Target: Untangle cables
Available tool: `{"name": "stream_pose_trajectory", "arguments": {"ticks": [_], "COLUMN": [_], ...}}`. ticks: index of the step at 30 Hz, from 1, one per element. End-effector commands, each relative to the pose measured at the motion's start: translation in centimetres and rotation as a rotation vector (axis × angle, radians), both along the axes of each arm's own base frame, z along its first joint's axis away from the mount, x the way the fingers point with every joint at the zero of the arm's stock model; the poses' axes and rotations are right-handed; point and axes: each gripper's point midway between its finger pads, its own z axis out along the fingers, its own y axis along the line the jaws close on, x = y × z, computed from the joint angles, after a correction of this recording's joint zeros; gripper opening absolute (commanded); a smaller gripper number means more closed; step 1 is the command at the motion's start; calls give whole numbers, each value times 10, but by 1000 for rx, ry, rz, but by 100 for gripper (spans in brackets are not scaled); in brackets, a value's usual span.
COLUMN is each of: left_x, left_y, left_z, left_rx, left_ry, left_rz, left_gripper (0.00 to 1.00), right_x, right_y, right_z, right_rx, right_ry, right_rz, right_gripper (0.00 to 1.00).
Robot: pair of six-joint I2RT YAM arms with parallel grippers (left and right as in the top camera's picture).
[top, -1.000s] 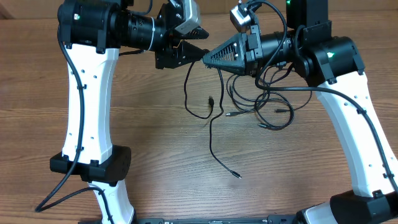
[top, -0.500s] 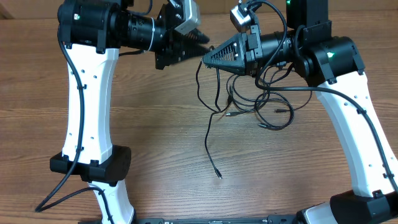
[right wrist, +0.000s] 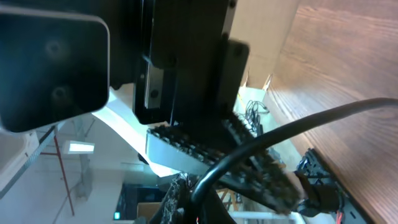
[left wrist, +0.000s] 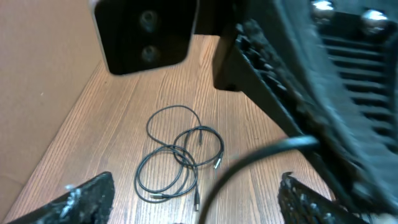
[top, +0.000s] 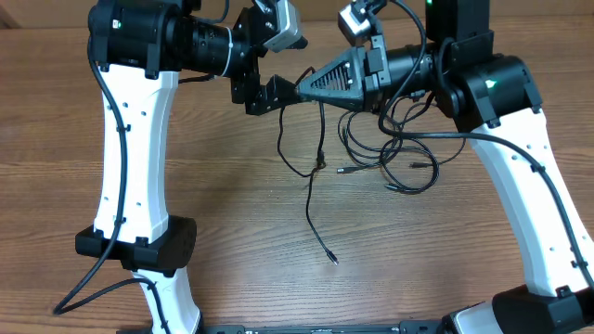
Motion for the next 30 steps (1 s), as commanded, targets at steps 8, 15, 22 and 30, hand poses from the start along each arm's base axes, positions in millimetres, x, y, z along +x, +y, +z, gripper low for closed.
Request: {"name": "stream_pose_trajectory", "arguments": {"ticks": [8,15,22,30], "left_x": [-4,8,31,30], "left_y": [-6,-3,14,13], "left_z": [4,6,6,5], "left_rx": [-38,-44,-42,-36], "left_ry": [1,63,159,168], "left_rz": [-35,43,203,202], "left_gripper": [22,4,4,63], "right_x": [-14,6,15,-2], "right_y": [8,7,-3,0], "right_z": [13,-2,-19,1], "right_rx": [21,-50,-115,-16], "right_ry": [-32,-76,-38,-73], "right_rz": [40,-79,-140,-25], "right_gripper": [4,14,4,4]}}
